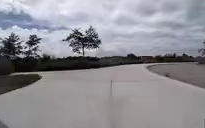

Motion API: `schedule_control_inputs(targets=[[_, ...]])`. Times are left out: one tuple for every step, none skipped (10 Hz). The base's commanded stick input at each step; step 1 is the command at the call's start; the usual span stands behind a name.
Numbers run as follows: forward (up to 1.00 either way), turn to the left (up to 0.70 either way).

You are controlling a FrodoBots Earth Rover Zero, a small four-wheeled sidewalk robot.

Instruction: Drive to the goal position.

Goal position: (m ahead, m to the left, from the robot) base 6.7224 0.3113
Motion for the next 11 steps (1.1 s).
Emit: schedule_control_inputs(targets=[[0.85,0.00],[0.85,0.00],[0.85,0.00],[0.85,0.00],[0.85,0.00],[0.85,0.00],[0.85,0.00],[0.85,0.00],[0.85,0.00],[0.85,0.00],[0.85,0.00]])
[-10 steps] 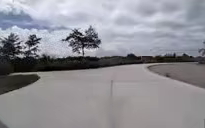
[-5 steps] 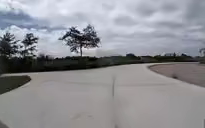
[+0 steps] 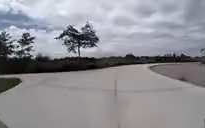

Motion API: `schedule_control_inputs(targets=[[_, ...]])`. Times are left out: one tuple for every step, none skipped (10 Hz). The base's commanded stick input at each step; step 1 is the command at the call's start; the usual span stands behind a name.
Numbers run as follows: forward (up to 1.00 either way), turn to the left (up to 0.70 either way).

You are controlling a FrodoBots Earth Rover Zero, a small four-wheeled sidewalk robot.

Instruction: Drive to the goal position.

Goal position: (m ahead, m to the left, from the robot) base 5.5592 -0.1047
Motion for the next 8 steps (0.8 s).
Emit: schedule_control_inputs(targets=[[0.85,0.00],[0.85,0.00],[0.85,0.00],[0.85,0.00],[0.85,0.00],[0.85,0.00],[0.85,0.00],[0.85,0.00]])
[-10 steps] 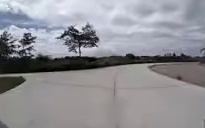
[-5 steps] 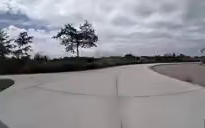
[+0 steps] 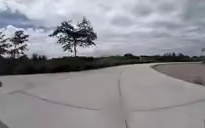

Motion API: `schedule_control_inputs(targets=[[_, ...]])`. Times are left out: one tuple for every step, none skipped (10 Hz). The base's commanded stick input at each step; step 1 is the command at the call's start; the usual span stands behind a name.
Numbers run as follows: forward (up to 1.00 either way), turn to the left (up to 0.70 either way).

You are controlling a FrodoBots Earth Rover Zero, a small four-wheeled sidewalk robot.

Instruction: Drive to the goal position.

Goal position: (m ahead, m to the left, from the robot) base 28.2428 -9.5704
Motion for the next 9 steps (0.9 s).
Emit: schedule_control_inputs(targets=[[0.85,0.00],[0.85,0.00],[0.85,0.00],[0.85,0.00],[0.85,0.00],[0.85,0.00],[0.85,0.00],[0.85,-0.06],[0.85,-0.34]])
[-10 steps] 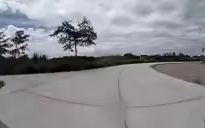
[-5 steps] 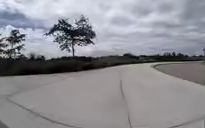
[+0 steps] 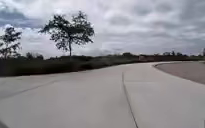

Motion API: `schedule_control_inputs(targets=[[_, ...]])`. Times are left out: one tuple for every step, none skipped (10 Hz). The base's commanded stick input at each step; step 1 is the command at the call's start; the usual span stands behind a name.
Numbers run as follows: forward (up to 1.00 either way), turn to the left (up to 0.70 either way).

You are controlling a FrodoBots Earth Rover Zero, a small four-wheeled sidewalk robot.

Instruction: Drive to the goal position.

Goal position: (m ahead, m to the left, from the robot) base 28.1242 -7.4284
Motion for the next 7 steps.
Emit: schedule_control_inputs(targets=[[0.85,-0.34],[0.85,-0.34],[0.85,-0.34],[0.85,-0.01],[0.85,0.00],[0.85,0.00],[0.85,0.00]])
